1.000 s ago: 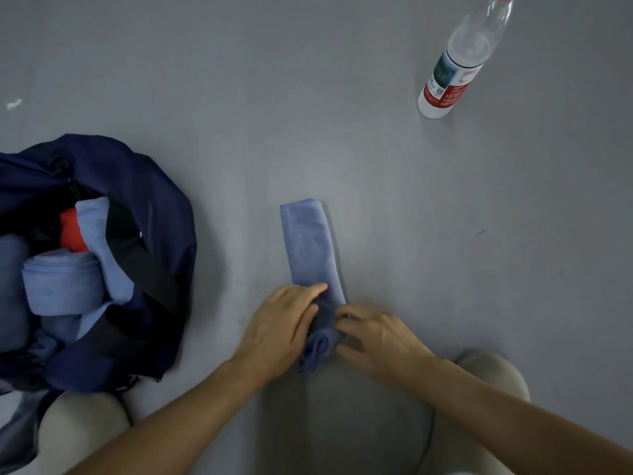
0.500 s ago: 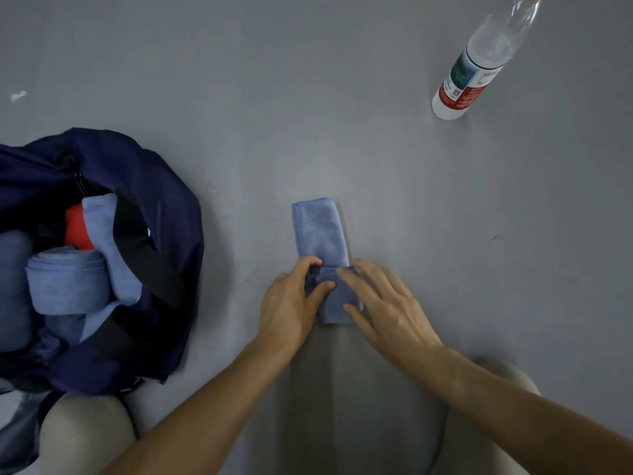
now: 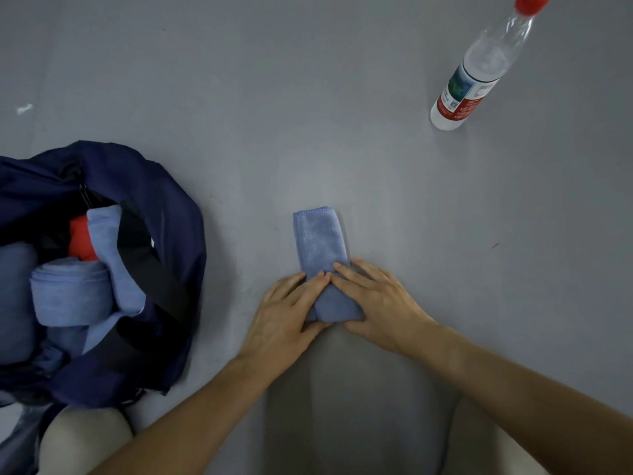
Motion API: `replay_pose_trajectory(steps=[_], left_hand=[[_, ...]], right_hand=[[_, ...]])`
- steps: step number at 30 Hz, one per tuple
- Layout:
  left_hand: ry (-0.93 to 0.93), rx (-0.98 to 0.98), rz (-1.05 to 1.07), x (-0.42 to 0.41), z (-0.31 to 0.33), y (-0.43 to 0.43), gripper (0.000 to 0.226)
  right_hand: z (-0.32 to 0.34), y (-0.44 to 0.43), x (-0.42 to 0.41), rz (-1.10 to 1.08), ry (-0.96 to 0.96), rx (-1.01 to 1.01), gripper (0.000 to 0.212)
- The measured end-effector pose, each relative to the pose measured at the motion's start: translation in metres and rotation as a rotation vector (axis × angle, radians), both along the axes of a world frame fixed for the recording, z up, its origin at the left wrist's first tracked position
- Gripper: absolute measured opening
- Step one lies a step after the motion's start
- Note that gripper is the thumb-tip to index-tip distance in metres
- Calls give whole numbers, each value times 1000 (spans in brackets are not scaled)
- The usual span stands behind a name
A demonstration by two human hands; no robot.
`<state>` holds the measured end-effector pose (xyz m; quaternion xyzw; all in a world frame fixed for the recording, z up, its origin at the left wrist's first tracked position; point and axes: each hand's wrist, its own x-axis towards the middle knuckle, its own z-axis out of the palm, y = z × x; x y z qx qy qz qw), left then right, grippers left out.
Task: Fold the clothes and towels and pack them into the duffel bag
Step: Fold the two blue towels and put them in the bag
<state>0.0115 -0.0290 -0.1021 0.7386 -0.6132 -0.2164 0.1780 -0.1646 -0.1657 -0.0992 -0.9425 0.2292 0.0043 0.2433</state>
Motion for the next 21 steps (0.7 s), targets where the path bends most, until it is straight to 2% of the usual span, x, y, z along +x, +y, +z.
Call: replay_pose_trajectory(steps=[2,5,8,10,11,14,16,18,19,21], left_hand=[[119,62,100,2,13,-10,62],[268,166,177,5,22,-17,54],[377,258,277,4,25,-21,40],[416,291,374,2,24,-27,36],[420,293,416,0,24,-32,34],[410,279,529,-8,24,-44,26],[409,264,616,-16,25,-46,24],[420,208,723,-20,26,-45,28],[431,188,782,-21,25,-44,35],[487,184,867,-18,22,-44,48]], right_hand=[[12,-4,5,-159,-17,228,64],[26,-12,9,-330,64,543,50],[27,-9,12,-446,44,577,42],[30,-3,16,-476,-6,448,45],[30,0,17,-440,-54,310,46],[27,1,17,-151,-175,-149,45],[18,1,14,4,-104,-253,62],[9,1,13,24,12,-281,87],[5,2,14,10,43,-294,90],[3,3,21,-22,34,-334,79]])
